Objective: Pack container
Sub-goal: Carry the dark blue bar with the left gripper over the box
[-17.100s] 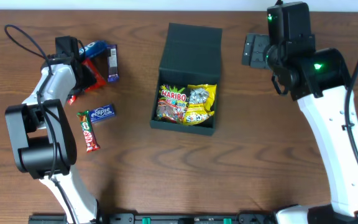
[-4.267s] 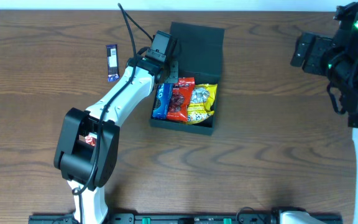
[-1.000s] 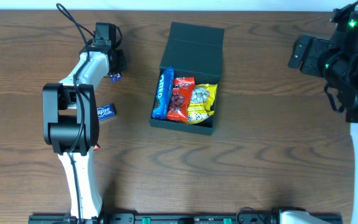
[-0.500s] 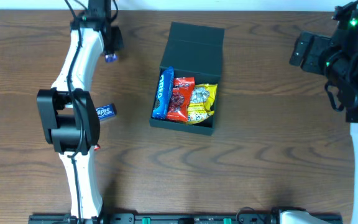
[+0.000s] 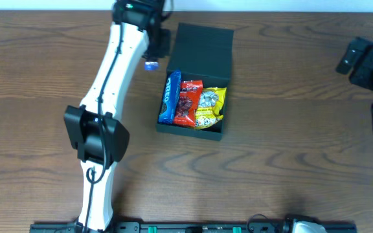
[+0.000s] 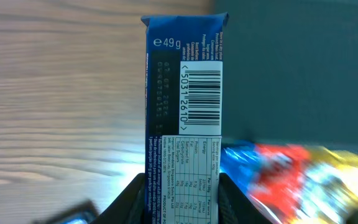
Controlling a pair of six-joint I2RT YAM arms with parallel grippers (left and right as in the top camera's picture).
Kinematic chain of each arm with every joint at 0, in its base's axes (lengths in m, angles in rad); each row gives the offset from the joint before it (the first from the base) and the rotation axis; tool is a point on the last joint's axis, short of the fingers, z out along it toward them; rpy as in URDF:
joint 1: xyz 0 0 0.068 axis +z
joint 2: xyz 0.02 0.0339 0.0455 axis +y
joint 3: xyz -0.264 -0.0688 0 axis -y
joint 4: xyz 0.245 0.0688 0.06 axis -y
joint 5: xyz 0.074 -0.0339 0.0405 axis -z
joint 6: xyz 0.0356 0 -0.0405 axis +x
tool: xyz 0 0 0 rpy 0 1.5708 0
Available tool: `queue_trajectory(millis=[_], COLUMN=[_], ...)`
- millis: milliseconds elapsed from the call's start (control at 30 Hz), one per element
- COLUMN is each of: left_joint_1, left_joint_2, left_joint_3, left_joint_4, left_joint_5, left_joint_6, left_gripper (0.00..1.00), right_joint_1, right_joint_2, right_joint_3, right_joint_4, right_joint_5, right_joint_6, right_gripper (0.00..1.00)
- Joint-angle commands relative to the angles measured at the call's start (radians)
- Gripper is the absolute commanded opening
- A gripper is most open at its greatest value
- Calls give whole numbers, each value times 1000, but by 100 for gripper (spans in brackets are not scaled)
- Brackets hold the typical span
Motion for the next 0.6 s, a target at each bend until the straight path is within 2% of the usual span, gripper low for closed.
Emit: queue_trajectory(millis=[0,67,300,400,567], left_joint_1=[12,10,-61,-136,-238], left_joint_2=[-146,-211,-428,-435,-391], left_joint_3=[-53,-163,-705,-784,-796], left_joint_4=[6,48,344,403,418], left_joint_5=[63,27,20,-37,-97], left_joint_6=[20,22,37,29,-121], left_gripper=[6,6,6,6,6], right_joint_1=[-21,-23,-24,-24,-24], right_joint_2=[10,13,17,18,21], right_joint_3=[3,3,3,3,3], right_joint_4=[3,8,6,0,-24], right_joint_5=[-39,-43,-45,-57,-87], right_joint_6=[-38,-44,-44,-44,-43], right_gripper=[99,99,99,99,99])
